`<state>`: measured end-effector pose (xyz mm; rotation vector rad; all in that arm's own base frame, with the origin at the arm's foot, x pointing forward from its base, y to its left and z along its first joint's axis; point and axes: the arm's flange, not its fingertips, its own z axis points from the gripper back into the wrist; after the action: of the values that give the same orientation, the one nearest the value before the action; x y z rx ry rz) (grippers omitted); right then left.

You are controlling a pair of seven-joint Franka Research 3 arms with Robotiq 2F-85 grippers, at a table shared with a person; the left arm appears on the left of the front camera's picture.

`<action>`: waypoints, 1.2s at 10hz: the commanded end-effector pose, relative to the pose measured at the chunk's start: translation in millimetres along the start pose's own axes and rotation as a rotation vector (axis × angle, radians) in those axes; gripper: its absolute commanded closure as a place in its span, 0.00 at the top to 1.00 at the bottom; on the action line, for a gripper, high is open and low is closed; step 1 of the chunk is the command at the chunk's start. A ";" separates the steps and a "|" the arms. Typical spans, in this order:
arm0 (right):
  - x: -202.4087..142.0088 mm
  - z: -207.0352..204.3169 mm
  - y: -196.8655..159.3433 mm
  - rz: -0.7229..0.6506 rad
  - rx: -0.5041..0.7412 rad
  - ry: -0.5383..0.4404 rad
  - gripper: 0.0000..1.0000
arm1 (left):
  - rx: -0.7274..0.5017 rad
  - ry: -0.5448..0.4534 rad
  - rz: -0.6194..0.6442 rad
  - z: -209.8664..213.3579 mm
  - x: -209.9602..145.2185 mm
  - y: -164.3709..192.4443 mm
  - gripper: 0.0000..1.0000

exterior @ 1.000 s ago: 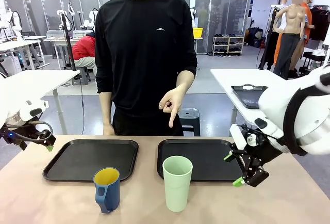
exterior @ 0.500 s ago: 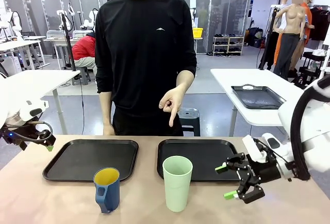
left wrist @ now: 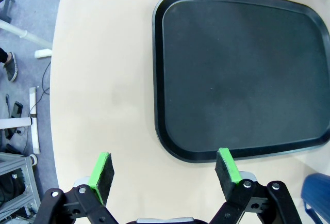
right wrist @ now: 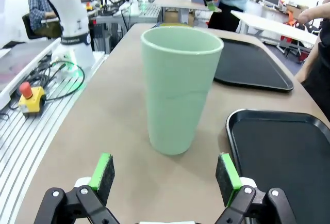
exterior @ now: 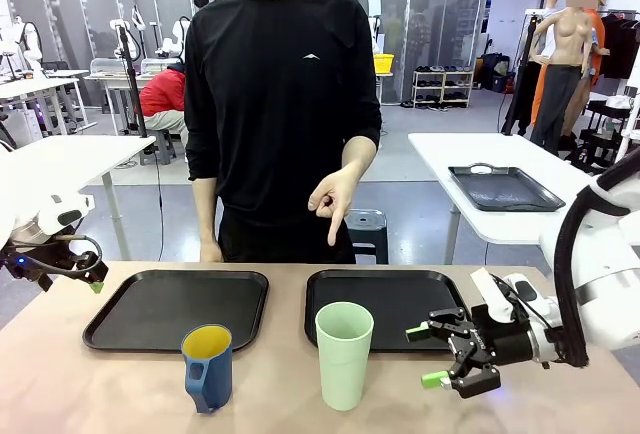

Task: Sort and store the cups by type.
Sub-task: Pick up the Reusable plastic cup.

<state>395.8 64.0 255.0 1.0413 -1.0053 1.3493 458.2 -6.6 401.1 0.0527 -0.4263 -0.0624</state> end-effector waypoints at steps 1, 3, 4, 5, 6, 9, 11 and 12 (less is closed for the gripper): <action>-6.0 -7.0 -11.3 0.043 -0.021 -0.061 1.00 | 0.001 0.002 0.002 -0.9 0.3 1.1 1.00; -5.0 -15.7 -16.1 0.050 -0.001 -0.080 1.00 | 0.001 0.002 0.002 -0.9 0.3 1.1 1.00; -5.1 -19.0 -17.4 0.045 0.003 -0.077 1.00 | 0.001 0.002 0.002 -0.9 0.3 1.1 1.00; 4.1 -7.8 -14.6 0.004 0.005 -0.055 1.00 | 0.001 0.002 0.002 -0.9 0.3 1.1 1.00; 4.1 -7.8 -14.6 0.004 0.005 -0.055 1.00 | 0.001 0.002 0.002 -0.9 0.3 1.1 1.00; 4.1 -7.8 -14.6 0.004 0.005 -0.055 1.00 | 0.001 0.002 0.002 -0.9 0.3 1.1 1.00; 3.2 -17.6 -19.2 -0.004 0.029 -0.082 1.00 | 0.001 0.002 0.002 -0.9 0.3 1.1 1.00; 2.7 -25.5 -21.5 0.003 0.046 -0.098 1.00 | 0.001 0.002 0.002 -0.9 0.3 1.1 1.00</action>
<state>410.6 80.9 254.8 1.1174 -1.0432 1.3333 458.2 -6.6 401.1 0.0527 -0.4263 -0.0623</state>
